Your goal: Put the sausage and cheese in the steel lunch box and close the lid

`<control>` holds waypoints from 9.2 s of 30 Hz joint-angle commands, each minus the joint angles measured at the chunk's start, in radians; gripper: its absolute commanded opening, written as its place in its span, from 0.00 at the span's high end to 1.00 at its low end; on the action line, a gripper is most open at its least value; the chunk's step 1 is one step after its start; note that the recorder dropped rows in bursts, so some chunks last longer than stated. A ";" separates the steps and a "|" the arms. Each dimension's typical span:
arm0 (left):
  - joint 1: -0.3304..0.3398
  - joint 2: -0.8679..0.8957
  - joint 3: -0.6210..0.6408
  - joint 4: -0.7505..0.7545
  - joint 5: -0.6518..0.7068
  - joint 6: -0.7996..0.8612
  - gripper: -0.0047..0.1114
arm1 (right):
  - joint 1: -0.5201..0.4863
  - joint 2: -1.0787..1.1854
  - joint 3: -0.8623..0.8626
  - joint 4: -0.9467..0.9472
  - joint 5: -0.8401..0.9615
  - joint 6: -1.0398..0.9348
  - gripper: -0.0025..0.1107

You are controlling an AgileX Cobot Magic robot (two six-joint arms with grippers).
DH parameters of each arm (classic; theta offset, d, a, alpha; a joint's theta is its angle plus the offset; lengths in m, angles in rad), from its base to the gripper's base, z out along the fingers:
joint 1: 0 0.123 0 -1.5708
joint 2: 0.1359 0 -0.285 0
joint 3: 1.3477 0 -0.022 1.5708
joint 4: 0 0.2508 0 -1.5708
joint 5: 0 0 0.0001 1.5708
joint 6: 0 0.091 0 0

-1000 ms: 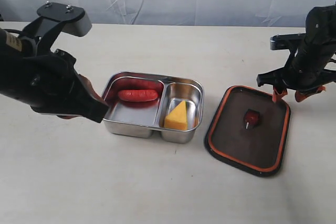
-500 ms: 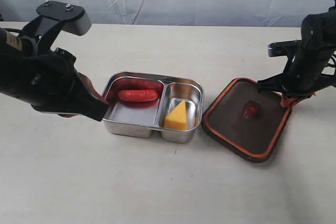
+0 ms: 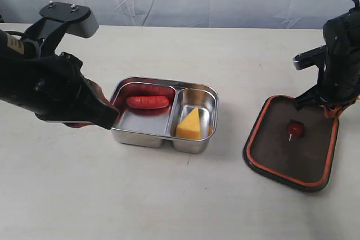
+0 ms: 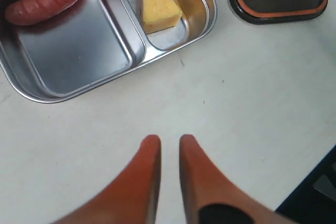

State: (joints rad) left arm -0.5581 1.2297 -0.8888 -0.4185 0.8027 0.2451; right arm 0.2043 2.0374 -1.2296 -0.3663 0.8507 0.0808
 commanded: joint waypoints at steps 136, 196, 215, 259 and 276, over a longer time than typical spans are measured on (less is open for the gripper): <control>0.177 -0.007 0.002 -0.747 -0.151 0.656 0.96 | 0.175 -0.463 0.008 1.251 -0.040 -1.072 0.65; -0.044 -0.007 0.002 -0.344 -0.769 1.440 0.96 | 0.075 -0.463 0.008 1.732 0.134 -0.340 0.65; -0.085 -0.007 0.002 -0.280 -0.789 1.440 0.96 | 0.077 -0.463 0.008 1.811 0.133 -0.342 0.65; -0.192 0.057 0.002 -0.252 -0.795 1.433 0.44 | 0.136 -0.455 0.008 1.699 -0.015 -0.360 0.99; -0.190 -0.120 0.086 -1.289 -1.563 1.764 0.59 | 0.136 -0.557 0.394 1.868 -0.217 -0.740 0.99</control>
State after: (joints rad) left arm -0.7471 1.1234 -0.8267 -1.4959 -0.5329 1.8509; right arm 0.3413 1.5149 -0.9401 1.3280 0.6663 -0.4995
